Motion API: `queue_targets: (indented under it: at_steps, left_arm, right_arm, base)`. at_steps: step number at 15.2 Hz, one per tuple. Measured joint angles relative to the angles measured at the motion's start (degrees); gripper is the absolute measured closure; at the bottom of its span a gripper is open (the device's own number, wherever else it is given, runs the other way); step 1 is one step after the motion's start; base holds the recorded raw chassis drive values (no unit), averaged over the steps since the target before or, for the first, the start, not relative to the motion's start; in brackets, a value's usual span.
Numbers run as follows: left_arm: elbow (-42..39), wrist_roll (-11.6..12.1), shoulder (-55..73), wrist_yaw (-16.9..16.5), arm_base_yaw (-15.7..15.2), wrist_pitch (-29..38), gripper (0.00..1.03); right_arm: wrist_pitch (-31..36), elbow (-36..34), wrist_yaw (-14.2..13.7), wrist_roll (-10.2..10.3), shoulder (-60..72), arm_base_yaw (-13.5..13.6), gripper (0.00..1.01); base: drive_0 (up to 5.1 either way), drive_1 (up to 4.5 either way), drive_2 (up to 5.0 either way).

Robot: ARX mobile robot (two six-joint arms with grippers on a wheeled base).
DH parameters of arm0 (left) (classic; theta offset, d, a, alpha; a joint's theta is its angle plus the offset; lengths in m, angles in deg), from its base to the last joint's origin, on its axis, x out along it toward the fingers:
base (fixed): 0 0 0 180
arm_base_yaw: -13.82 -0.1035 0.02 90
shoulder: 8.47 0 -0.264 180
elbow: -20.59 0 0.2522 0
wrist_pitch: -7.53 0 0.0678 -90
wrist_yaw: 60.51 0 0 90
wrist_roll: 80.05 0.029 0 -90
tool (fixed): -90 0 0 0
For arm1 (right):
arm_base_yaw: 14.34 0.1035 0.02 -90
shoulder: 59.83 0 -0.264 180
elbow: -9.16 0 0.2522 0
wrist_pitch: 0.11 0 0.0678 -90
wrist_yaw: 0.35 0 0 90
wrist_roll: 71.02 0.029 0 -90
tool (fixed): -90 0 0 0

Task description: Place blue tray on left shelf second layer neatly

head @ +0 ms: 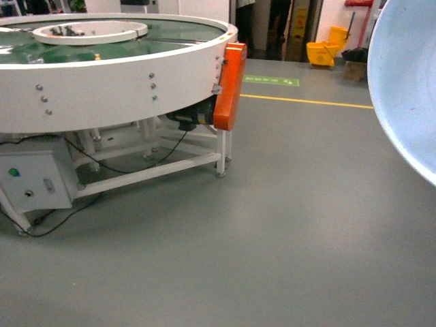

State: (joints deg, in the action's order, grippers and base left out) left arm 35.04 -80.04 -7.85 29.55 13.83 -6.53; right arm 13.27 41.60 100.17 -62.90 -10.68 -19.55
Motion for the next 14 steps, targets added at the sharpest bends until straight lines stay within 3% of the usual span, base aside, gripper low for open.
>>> queue_targets:
  at_steps: [14]
  left_arm:
    - [0.0, 0.0, 0.0, 0.0, 0.0, 0.0, 0.05]
  right_arm:
    - [0.2, 0.0, -0.1, 0.0, 0.2, 0.0, 0.99]
  base:
    - [-1.4, -1.42, -1.4]
